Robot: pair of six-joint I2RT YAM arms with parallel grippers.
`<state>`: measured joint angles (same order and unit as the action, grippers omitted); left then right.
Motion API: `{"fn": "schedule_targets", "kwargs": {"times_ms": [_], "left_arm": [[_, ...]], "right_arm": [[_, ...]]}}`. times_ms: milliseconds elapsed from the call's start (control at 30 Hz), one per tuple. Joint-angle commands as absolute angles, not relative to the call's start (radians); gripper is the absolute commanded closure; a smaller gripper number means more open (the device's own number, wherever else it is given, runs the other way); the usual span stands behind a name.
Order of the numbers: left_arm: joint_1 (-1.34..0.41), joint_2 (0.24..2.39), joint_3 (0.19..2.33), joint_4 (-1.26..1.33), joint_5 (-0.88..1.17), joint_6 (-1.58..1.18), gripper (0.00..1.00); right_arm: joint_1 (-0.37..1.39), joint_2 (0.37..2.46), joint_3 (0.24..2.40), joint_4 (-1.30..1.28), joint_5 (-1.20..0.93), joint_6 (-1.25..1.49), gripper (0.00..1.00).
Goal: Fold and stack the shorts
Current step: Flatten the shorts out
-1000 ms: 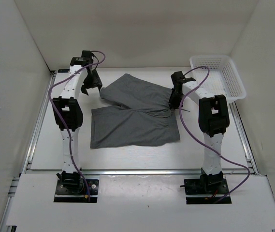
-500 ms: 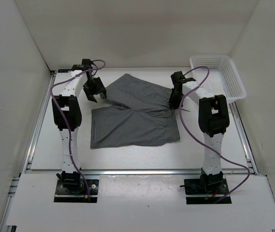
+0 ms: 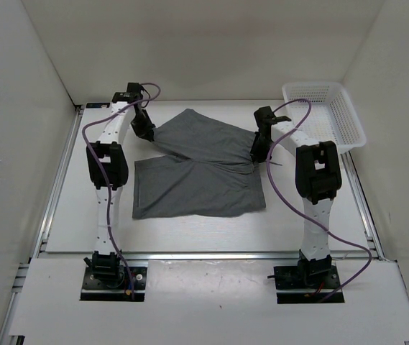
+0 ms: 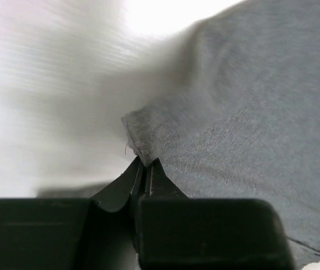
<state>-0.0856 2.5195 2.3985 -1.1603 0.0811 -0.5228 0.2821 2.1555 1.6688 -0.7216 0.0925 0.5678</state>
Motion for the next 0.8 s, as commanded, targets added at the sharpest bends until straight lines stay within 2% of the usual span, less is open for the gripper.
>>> {"fn": "schedule_targets", "kwargs": {"times_ms": [0, 100, 133, 167, 200, 233, 300, 400, 433, 467, 500, 567, 600, 667, 767], "left_arm": [[-0.08, 2.364, 2.499, -1.206, -0.087, -0.44, 0.9], [-0.08, 2.266, 2.419, -1.184, -0.097, -0.399, 0.9], [-0.08, 2.247, 2.39, -1.184, -0.088, -0.399, 0.74], [-0.08, 2.232, 2.323, -1.184, -0.087, -0.39, 0.49], [-0.08, 2.22, 2.291, -1.196, -0.087, -0.399, 0.31], [-0.08, 2.208, 2.261, -1.206, -0.097, -0.399, 0.28], [-0.068, 2.195, 2.177, -1.224, -0.11, -0.44, 0.13], [-0.043, 2.151, 2.056, -1.2, -0.11, -0.46, 0.11], [-0.043, 2.138, 2.036, -1.19, -0.11, -0.46, 0.11], [-0.043, 2.111, 2.016, -1.181, -0.11, -0.471, 0.11], [-0.043, 2.094, 1.976, -1.181, -0.11, -0.471, 0.13], [-0.043, 2.027, 1.918, -1.155, -0.089, -0.48, 0.19], [-0.043, 1.996, 1.832, -1.125, -0.077, -0.489, 0.22], [-0.034, 1.898, 1.723, -1.089, -0.019, -0.511, 0.25], [-0.034, 1.763, 1.475, -1.049, 0.008, -0.564, 0.22]], "right_arm": [[0.284, 2.117, 1.641, -0.738, 0.1, 0.54, 1.0], [0.284, 2.117, 1.641, -0.738, 0.109, 0.531, 1.0], [0.284, 2.117, 1.641, -0.738, 0.109, 0.531, 1.0], [0.284, 2.117, 1.631, -0.738, 0.109, 0.531, 1.0], [0.284, 2.117, 1.631, -0.738, 0.109, 0.531, 1.0], [0.284, 2.117, 1.631, -0.738, 0.109, 0.531, 1.0], [0.284, 2.117, 1.621, -0.729, 0.1, 0.531, 1.0], [0.284, 2.1, 1.602, -0.729, 0.1, 0.52, 0.74], [0.284, 2.088, 1.583, -0.729, 0.1, 0.52, 0.46], [0.284, 2.059, 1.572, -0.715, 0.1, 0.52, 0.34], [0.284, 2.04, 1.563, -0.715, 0.1, 0.52, 0.27], [0.284, 1.975, 1.531, -0.715, 0.142, 0.52, 0.14], [0.284, 1.945, 1.516, -0.715, 0.158, 0.52, 0.11], [0.284, 1.842, 1.458, -0.715, 0.187, 0.541, 0.08], [0.284, 1.681, 1.346, -0.706, 0.207, 0.561, 0.08]]}}
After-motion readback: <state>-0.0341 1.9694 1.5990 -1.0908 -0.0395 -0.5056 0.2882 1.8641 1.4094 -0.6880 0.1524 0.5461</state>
